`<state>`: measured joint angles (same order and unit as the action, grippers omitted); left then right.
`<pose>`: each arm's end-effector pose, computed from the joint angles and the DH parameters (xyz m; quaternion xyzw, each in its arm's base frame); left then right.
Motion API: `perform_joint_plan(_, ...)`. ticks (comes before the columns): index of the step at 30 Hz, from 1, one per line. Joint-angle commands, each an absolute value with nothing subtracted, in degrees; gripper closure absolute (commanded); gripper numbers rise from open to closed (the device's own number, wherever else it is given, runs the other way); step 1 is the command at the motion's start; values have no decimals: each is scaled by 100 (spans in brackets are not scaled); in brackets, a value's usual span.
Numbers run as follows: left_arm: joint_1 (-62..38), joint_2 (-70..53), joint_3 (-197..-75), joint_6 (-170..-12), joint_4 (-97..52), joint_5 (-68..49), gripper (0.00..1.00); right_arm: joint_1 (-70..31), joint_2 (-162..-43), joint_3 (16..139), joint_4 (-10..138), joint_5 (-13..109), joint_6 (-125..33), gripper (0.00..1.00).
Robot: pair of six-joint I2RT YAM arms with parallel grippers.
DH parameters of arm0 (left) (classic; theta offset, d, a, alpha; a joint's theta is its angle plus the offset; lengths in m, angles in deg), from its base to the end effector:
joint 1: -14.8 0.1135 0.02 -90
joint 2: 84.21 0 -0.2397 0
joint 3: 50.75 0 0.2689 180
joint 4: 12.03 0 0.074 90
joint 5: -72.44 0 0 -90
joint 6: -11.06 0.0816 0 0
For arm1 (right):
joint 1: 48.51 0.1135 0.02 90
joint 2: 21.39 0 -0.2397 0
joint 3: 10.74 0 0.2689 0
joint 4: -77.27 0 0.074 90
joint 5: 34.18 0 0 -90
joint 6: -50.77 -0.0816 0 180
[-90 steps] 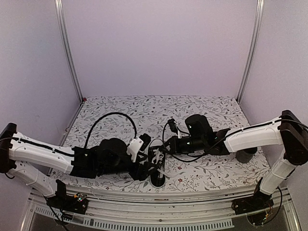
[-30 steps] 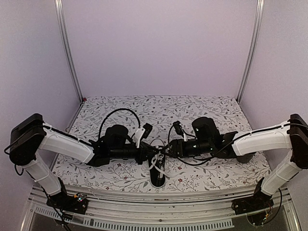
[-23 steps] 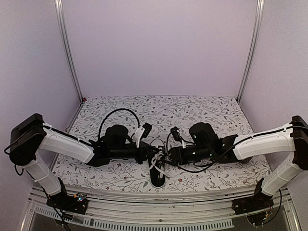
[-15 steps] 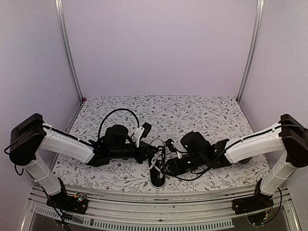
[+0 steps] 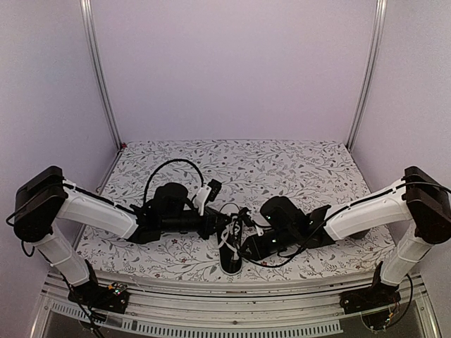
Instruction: Tie the shoes
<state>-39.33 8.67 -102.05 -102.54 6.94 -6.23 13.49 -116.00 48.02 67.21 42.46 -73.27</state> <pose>0.2070 -0.3136 0.1152 0.2708 0.7843 -0.4104 0.3783 0.1542 0.3302 0.0848 -0.2648 0.8828 0.3492 0.1692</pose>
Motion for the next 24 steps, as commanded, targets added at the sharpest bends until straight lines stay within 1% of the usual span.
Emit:
perform_joint_plan(1, -3870, 856, -10219, -10232, 681, -681, 100, 1388, -11641, 4939, 6789, 4216, -7295, 91)
perform_joint_plan(3, -3860, 834, -10206, -10224, 676, -689, 100, 1391, -11536, 4869, 6834, 4218, -7322, 97)
perform_joint_plan(4, -3863, 829, -10198, -10223, 673, -692, 100, 1383, -11469, 4840, 6853, 4233, -7338, 97)
perform_joint_plan(7, -3863, 809, -10173, -10230, 668, -703, 100, 1383, -11258, 4808, 6752, 4405, -7403, 98)
perform_joint_plan(12, -3872, 764, -10118, -10241, 646, -708, 100, 1336, -11026, 5085, 6202, 5036, -7564, 98)
perform_joint_plan(24, -3941, 600, -9858, -10391, 729, -701, 100, 895, -11568, 5743, 5912, 5222, -7782, 98)
